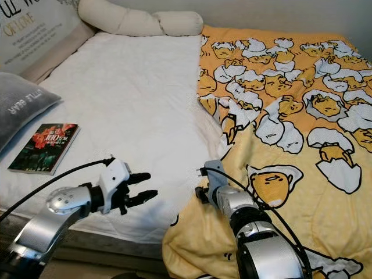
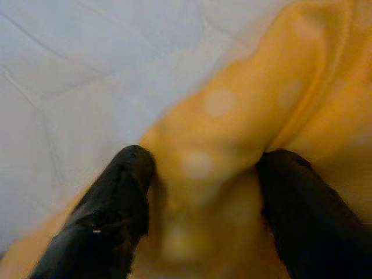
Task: Clean up the room
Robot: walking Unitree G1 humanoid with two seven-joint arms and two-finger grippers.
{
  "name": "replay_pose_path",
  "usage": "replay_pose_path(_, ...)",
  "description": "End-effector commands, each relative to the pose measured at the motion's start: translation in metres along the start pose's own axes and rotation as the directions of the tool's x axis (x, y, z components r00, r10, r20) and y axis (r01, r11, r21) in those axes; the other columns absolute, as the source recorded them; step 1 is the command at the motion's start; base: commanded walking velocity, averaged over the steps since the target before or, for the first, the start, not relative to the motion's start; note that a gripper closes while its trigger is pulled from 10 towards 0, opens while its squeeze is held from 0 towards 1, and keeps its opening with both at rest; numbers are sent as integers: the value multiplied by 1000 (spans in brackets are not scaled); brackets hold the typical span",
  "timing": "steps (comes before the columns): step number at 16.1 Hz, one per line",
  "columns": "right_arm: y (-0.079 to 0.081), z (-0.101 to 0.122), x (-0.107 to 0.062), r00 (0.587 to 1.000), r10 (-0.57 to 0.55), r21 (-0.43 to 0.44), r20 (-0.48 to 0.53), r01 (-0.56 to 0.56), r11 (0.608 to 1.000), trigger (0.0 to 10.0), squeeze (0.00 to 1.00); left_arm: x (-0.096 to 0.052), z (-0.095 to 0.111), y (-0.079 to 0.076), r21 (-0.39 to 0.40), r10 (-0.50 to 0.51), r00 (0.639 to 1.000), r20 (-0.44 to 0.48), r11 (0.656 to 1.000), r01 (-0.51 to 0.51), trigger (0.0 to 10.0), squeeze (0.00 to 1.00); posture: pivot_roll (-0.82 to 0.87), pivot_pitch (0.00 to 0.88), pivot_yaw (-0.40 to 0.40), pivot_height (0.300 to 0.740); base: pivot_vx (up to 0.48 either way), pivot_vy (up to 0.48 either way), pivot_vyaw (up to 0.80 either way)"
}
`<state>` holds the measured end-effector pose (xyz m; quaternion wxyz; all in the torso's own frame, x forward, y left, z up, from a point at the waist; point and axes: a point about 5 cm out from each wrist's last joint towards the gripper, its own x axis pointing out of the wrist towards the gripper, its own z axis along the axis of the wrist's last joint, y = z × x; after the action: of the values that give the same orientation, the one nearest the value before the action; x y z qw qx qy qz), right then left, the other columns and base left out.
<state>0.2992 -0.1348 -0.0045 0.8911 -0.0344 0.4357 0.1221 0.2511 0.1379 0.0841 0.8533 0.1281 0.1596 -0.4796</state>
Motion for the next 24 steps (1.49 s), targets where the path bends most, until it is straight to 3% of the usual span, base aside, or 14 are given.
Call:
replay_pose_path(1,1,-8,2,999,-8,-24,-36,7,1000,0,0,-4,1,0,9,-1,1000,-10,1000,1,10000,0,91,0,32,740,0,0,0)
replay_pose_path(12,-2,-19,3,999,-23,-17,-44,22,1000,0,0,-6,3,1,8,10,1000,-21,1000,-10,10000,0,101,0,28,740,0,0,0)
replay_pose_path(21,-16,-30,0,998,-33,25,-49,34,999,0,0,-1,5,3,23,-8,1000,-18,1000,8,10000,0,66,0,53,740,0,0,0)
replay_pose_path(24,-22,-25,-2,1000,25,56,-1,-25,998,0,0,2,7,7,33,-9,1000,-13,999,10,10000,0,48,0,59,740,0,0,0)
